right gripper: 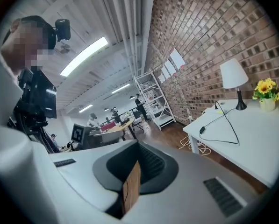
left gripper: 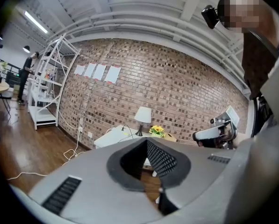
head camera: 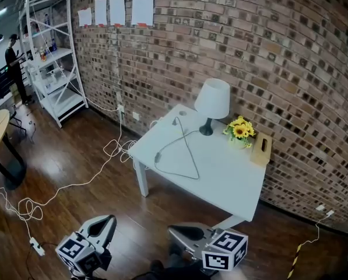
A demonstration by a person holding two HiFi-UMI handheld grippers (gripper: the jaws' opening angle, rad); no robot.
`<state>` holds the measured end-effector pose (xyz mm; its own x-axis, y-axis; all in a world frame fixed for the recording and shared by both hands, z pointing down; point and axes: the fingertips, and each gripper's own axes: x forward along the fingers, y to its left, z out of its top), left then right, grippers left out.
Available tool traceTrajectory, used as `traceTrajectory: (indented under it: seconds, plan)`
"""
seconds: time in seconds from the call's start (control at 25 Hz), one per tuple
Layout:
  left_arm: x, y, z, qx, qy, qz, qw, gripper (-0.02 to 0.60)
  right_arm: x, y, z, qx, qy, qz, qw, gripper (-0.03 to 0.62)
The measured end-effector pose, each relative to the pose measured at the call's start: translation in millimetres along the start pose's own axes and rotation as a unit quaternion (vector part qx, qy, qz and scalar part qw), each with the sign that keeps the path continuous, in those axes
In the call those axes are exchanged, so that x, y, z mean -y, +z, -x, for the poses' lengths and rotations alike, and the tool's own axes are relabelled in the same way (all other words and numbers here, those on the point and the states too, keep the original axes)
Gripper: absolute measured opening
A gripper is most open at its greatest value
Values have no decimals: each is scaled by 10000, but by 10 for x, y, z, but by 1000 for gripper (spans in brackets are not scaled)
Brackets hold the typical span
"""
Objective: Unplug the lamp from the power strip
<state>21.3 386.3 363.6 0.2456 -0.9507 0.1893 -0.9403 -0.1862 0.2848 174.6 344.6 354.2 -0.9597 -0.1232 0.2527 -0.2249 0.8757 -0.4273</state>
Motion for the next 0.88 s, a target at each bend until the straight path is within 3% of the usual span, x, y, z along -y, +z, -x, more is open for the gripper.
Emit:
traceTrajectory:
  seconds: [0.44, 0.88]
  plan:
    - [-174, 221, -391, -5, 420, -289, 9987, 9, 528, 200, -297, -98, 282, -100, 9995, 0]
    - [-293, 393, -1044, -123, 1150, -632, 9913, 14, 1307, 481, -330, -168, 463, -107, 9987, 0]
